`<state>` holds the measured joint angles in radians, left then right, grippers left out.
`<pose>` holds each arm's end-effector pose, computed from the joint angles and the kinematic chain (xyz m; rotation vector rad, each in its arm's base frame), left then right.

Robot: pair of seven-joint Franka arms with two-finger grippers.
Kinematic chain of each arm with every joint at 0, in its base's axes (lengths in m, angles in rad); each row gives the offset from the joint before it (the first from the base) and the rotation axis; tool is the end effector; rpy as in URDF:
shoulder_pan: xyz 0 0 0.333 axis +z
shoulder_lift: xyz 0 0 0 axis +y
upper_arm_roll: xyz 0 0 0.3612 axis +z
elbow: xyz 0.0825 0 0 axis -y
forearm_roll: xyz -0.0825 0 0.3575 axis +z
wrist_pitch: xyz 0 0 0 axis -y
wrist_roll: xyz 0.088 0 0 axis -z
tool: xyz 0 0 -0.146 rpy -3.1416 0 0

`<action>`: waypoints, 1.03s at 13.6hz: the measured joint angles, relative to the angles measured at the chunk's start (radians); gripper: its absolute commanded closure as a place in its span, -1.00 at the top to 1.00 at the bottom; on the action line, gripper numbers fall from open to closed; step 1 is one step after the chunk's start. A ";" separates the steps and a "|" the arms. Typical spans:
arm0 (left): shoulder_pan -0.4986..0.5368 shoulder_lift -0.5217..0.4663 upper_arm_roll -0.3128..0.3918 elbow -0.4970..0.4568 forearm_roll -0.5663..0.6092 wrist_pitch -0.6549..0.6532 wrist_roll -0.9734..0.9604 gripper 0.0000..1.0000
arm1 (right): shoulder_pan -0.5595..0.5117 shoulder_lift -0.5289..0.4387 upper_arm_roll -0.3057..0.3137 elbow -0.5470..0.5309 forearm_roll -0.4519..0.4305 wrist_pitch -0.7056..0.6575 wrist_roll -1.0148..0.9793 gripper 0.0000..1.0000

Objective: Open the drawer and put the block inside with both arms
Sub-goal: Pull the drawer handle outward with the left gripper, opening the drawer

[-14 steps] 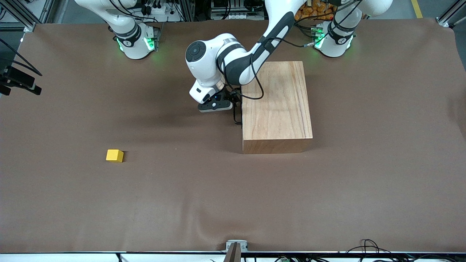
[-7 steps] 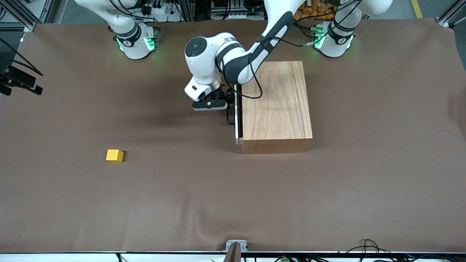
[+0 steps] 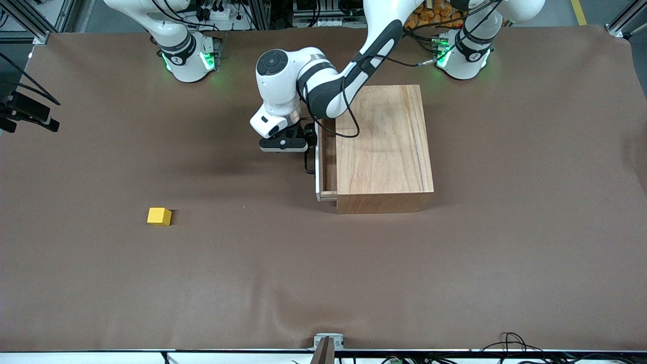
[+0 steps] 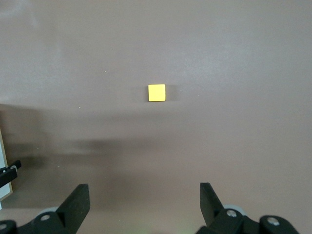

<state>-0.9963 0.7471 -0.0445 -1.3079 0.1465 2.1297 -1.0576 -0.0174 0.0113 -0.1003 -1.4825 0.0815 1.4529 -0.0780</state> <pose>0.4009 -0.6455 0.3103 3.1180 -0.0675 0.1905 0.5165 -0.0480 0.6541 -3.0572 0.0486 0.0502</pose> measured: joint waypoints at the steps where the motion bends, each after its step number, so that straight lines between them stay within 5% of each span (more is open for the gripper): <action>1: -0.001 0.000 -0.010 0.002 0.000 0.007 0.000 1.00 | 0.000 0.000 0.000 0.000 0.000 0.000 0.000 1.00; 14: -0.009 0.009 -0.041 0.003 0.000 0.147 0.001 1.00 | 0.000 0.000 0.000 0.000 0.000 -0.009 0.000 1.00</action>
<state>-1.0051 0.7559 -0.0858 -1.3053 0.1466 2.2771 -1.0565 -0.0173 0.0113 -0.1001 -1.4824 0.0815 1.4443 -0.0781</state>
